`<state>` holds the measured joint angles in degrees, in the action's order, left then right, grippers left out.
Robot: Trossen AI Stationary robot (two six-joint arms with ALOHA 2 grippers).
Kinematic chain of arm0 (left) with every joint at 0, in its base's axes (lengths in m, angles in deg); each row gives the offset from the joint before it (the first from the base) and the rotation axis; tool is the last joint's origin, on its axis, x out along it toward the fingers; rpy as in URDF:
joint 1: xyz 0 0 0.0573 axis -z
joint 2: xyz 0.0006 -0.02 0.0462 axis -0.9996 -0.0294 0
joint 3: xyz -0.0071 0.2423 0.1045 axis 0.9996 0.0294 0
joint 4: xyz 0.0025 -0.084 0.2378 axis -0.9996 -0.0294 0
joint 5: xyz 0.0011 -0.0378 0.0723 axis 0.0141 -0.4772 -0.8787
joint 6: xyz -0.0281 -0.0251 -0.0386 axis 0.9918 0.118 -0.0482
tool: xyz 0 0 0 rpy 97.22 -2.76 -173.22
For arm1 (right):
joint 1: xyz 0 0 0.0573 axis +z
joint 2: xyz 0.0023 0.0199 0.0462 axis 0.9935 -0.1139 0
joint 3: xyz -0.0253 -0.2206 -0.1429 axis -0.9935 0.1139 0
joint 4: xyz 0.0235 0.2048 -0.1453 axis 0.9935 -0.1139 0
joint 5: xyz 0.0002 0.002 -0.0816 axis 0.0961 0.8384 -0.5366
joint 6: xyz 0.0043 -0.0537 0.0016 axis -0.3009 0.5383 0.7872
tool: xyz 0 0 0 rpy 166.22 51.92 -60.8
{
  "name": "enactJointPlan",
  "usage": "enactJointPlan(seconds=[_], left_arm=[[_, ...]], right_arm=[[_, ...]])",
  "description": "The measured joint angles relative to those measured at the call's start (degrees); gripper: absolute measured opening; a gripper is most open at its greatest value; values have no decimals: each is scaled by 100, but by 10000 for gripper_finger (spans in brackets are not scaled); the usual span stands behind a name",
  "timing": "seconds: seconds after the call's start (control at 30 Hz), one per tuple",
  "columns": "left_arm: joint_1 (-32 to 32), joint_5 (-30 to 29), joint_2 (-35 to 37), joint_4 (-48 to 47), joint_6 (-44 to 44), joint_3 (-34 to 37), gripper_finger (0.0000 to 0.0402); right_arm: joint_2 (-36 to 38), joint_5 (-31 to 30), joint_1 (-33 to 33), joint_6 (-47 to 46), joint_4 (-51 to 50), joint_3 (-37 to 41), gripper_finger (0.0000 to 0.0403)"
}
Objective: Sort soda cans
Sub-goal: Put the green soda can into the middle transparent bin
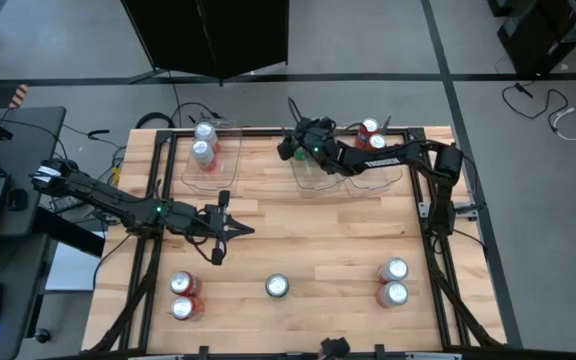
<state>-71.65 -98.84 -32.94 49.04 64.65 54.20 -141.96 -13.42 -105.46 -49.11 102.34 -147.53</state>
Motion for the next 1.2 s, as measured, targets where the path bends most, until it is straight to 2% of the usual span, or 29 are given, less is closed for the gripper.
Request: enactJointPlan(seconds=[0.17, 0.37, 0.5, 0.6, 0.77, 0.93, 1.2], left_arm=[[2, 2, 0, -92, 35, -2, 1], [2, 2, -2, -197, 144, -2, 1], [2, 2, -1, -220, 144, -2, 1], [2, 2, -2, -208, 144, -1, 1], [2, 2, 0, -127, 137, -2, 1], [2, 2, 0, -81, 114, -2, 1], [4, 2, 0, -94, 140, -2, 1]], right_arm=[[327, 148, 111, 249, -919, -446, 343], [1162, 1601, 771, 277, -2731, -839, 344], [1597, 2527, 1496, 178, -3108, -673, 334], [1675, 2817, 2166, 2, -3244, -503, 333], [1516, 2824, 3306, -211, -2996, -243, 343], [979, 2757, 4103, -638, -2872, -224, 352], [347, 1925, 4598, -720, -2409, -253, 353]])
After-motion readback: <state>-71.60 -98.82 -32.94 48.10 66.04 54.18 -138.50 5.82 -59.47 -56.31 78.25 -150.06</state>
